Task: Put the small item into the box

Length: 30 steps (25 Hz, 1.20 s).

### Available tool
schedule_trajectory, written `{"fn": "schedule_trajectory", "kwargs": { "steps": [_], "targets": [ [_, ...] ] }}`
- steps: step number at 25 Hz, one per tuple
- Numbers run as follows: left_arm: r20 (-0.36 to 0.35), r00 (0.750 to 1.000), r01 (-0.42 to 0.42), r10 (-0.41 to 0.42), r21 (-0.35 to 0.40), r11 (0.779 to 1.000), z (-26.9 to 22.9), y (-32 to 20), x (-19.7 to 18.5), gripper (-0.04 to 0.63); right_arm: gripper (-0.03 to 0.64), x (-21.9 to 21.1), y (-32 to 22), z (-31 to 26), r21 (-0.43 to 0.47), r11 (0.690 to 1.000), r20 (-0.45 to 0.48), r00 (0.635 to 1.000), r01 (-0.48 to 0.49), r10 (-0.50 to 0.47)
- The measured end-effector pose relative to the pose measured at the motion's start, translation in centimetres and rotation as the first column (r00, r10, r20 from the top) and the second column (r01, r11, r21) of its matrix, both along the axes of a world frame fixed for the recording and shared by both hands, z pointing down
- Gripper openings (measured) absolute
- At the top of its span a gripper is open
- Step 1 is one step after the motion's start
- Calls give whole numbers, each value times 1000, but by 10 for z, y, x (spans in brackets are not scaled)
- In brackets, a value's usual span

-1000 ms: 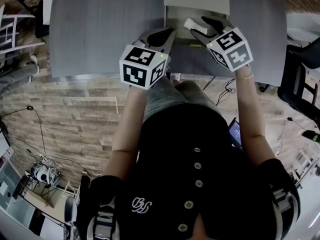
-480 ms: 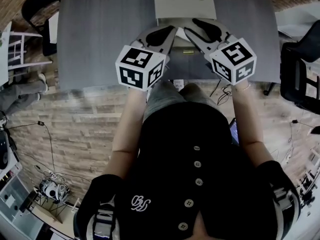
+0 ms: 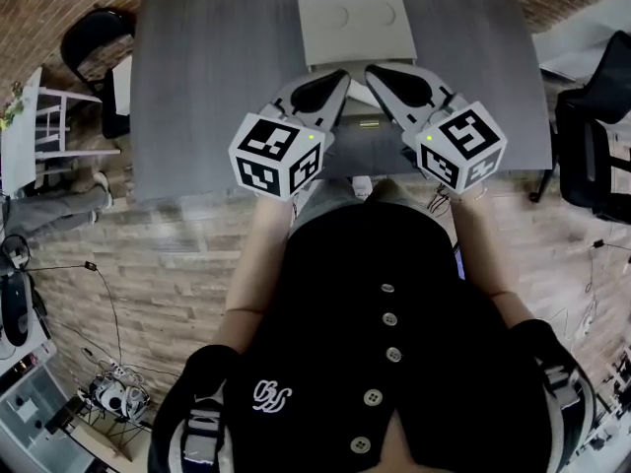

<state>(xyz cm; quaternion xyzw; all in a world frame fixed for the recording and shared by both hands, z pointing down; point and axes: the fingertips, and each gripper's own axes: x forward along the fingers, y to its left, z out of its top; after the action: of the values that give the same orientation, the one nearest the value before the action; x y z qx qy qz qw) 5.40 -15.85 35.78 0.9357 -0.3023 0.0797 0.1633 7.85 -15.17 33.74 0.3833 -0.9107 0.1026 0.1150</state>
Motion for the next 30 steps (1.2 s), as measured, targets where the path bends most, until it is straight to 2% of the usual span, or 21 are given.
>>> {"fn": "schedule_trajectory", "kwargs": {
  "steps": [3, 13, 30],
  "targets": [
    [1, 1000, -14, 14, -17, 1000, 1, 6, 3, 15, 2, -1, 4, -1, 2, 1000, 17, 1000, -19, 19],
    [92, 996, -11, 14, -35, 999, 13, 14, 0, 14, 2, -5, 18, 3, -13, 999, 76, 996, -49, 50],
    [85, 996, -19, 25, -67, 998, 23, 21, 5, 14, 2, -7, 30, 22, -82, 996, 89, 995, -36, 43]
  ]
}}
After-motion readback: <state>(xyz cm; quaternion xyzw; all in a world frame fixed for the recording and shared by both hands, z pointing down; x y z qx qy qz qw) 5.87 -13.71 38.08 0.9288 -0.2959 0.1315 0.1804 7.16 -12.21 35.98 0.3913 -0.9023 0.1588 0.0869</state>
